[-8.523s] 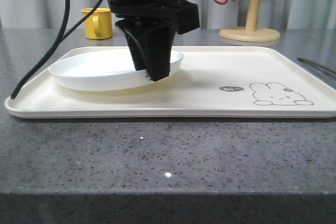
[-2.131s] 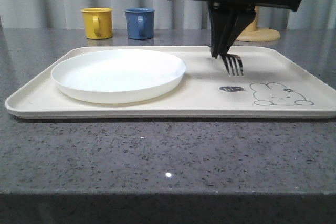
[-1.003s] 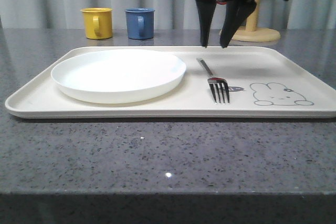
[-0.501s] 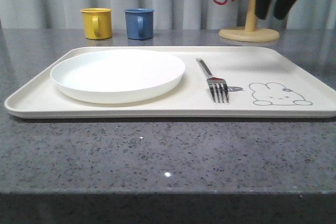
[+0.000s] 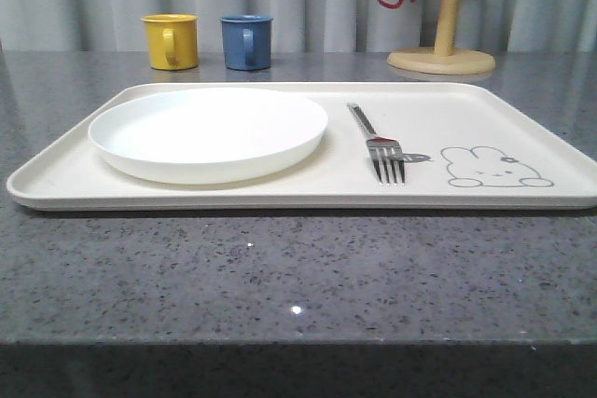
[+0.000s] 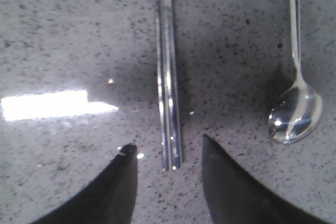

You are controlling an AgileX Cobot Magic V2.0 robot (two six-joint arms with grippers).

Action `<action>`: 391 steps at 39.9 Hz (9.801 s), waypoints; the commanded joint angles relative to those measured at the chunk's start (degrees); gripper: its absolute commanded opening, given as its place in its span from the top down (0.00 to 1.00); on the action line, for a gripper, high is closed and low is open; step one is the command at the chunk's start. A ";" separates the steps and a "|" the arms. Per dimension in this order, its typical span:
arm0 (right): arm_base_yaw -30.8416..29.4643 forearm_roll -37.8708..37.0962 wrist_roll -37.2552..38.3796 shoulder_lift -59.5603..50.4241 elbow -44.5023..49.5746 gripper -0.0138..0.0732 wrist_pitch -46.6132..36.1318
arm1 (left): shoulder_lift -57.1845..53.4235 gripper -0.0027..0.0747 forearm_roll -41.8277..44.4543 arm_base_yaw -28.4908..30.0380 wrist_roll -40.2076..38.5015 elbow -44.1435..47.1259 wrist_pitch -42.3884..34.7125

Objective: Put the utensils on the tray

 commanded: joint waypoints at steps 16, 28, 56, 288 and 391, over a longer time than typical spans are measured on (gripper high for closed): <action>-0.79 -0.09 -3.09 4.64 -0.88 0.41 -6.13 | 0.58 0.99 -0.54 -0.09 -0.43 -1.37 -5.04; -0.79 0.60 -3.09 6.51 -0.88 0.50 -6.07 | 0.58 0.99 -0.54 -0.09 -0.43 -1.37 -5.15; 0.23 0.73 0.63 2.20 -3.60 0.87 -2.71 | 0.58 0.99 -0.54 -0.09 -0.43 -1.37 -5.27; 25.14 1.60 19.58 9.49 -9.79 0.86 5.84 | 0.58 0.99 -0.54 -0.09 -0.43 -1.37 -5.37; 25.14 -0.77 3.88 -79.45 57.00 0.92 -49.13 | 0.58 0.99 -0.54 -0.09 -0.43 -1.37 -5.37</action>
